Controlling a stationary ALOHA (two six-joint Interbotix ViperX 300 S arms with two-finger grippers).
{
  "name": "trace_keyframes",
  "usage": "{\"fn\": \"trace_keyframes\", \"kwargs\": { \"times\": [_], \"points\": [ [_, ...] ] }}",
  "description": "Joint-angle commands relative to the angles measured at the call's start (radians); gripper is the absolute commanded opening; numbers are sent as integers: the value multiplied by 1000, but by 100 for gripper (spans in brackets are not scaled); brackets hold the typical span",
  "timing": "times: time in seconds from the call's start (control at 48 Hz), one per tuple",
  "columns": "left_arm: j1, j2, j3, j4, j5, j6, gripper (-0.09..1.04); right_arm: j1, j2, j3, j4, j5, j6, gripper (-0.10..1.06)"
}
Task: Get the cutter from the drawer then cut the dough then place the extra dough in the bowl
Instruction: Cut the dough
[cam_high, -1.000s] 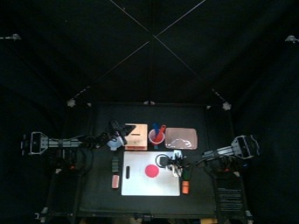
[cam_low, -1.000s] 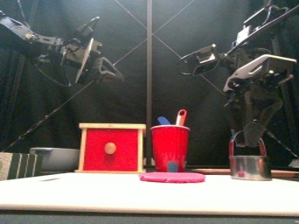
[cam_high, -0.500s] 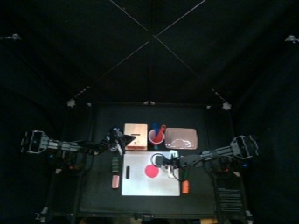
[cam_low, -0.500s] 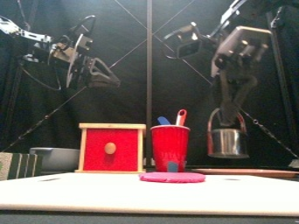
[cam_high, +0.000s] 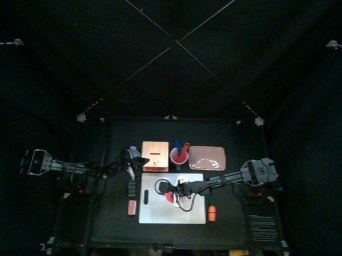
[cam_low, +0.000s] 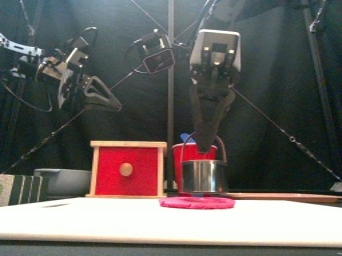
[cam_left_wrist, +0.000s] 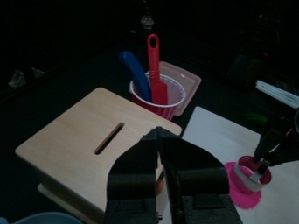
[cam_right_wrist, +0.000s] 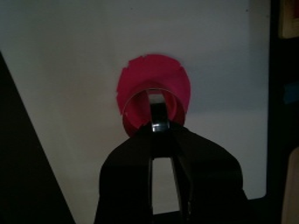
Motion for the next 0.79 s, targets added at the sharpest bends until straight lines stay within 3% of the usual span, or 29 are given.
{"fn": "trace_keyframes", "kwargs": {
  "times": [0.021, 0.792],
  "points": [
    [-9, -6, -12, -5, -2, -3, 39, -2, -15, -32, -3, 5, -3, 45],
    [-11, -6, 2, -23, -2, -9, 39, -2, -6, -48, -25, 32, -3, 45]
  ]
}}
